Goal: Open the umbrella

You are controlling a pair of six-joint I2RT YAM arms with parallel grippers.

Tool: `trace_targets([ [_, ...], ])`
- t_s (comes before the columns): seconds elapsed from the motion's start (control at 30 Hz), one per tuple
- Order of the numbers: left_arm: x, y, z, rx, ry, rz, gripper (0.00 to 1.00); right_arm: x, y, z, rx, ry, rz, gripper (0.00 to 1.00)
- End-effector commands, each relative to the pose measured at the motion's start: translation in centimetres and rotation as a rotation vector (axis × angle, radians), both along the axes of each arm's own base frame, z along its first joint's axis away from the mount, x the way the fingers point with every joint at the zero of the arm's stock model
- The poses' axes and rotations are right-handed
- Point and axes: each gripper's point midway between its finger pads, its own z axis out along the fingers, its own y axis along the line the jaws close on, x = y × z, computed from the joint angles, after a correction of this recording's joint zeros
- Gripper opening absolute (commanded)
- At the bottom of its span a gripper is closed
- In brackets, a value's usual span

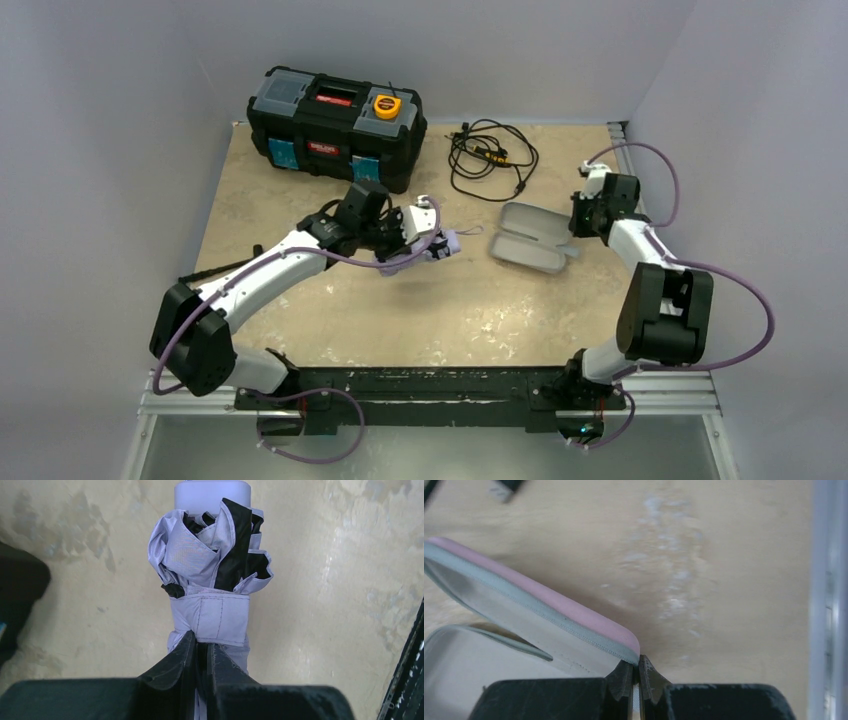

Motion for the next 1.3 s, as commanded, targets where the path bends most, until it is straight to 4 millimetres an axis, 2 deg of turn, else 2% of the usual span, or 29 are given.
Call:
trace_targets([
  [0.0, -0.4, 1.4, -1.2, 0.038, -0.017, -0.028, 0.0, 1.9, -7.5, 0.9, -0.129, -0.049, -0.187, 0.0],
  [0.13, -0.4, 1.7, -2.6, 0.065, 0.017, -0.018, 0.0, 2.4, -11.6, 1.4, -0.16, -0.056, -0.288, 0.0],
  [0.23, -0.3, 1.4, -3.2, 0.063, 0.043, -0.008, 0.0, 2.7, -12.8, 2.0, -0.157, -0.073, -0.308, 0.14],
  [0.3, -0.1, 1.1, -3.5, 0.061, 0.056, -0.004, 0.0, 2.8, -12.6, 2.4, -0.151, -0.078, -0.293, 0.26],
  [0.4, 0.0, 0.6, -4.0, 0.059, 0.073, -0.016, 0.0, 2.7, -11.9, 3.0, -0.132, -0.085, -0.259, 0.58],
  [0.47, 0.1, 0.1, -4.0, 0.059, 0.067, -0.03, 0.0, 2.8, -11.4, 4.3, -0.127, -0.105, -0.225, 0.72],
  [0.6, 0.3, -1.0, -4.3, 0.079, 0.02, -0.078, 0.0, 2.5, -9.9, 7.2, -0.101, -0.144, -0.156, 0.82],
  [0.73, 0.7, -2.4, -4.7, 0.118, -0.082, -0.107, 0.0, 2.3, -6.2, 11.6, 0.019, -0.251, -0.05, 0.83],
  [0.77, 0.5, -2.8, -4.8, 0.12, -0.092, -0.116, 0.07, 2.1, -5.0, 12.7, 0.053, -0.289, -0.015, 0.84],
  [0.83, -0.6, -3.2, -4.6, 0.096, -0.046, -0.147, 0.34, 1.6, -2.4, 14.5, 0.104, -0.341, 0.07, 0.85],
  [0.9, -1.7, -3.0, -2.5, -0.004, 0.011, -0.148, 0.54, 0.8, 1.0, 15.4, 0.146, -0.363, 0.196, 0.85],
  [0.93, -1.9, -2.5, -1.2, -0.065, 0.041, -0.132, 0.65, 0.3, 2.8, 15.5, 0.15, -0.36, 0.262, 0.85],
  [0.97, -2.0, -1.8, 0.0, -0.111, 0.062, -0.109, 0.72, -0.2, 4.6, 15.4, 0.147, -0.353, 0.327, 0.85],
  [1.03, -2.4, -0.4, 1.9, -0.166, 0.081, -0.097, 0.81, -1.5, 9.3, 15.0, 0.159, -0.336, 0.497, 0.86],
  [1.1, -3.1, 1.0, 2.7, -0.18, 0.073, -0.114, 0.98, -2.7, 12.8, 14.1, 0.155, -0.319, 0.623, 0.86],
  [1.17, -3.7, 2.2, 1.7, -0.133, 0.048, -0.128, 1.0, -3.8, 15.8, 13.1, 0.151, -0.3, 0.738, 0.86],
  [1.27, -4.1, 3.0, -0.1, -0.085, 0.0, -0.178, 1.0, -5.1, 18.7, 11.9, 0.149, -0.287, 0.846, 0.86],
])
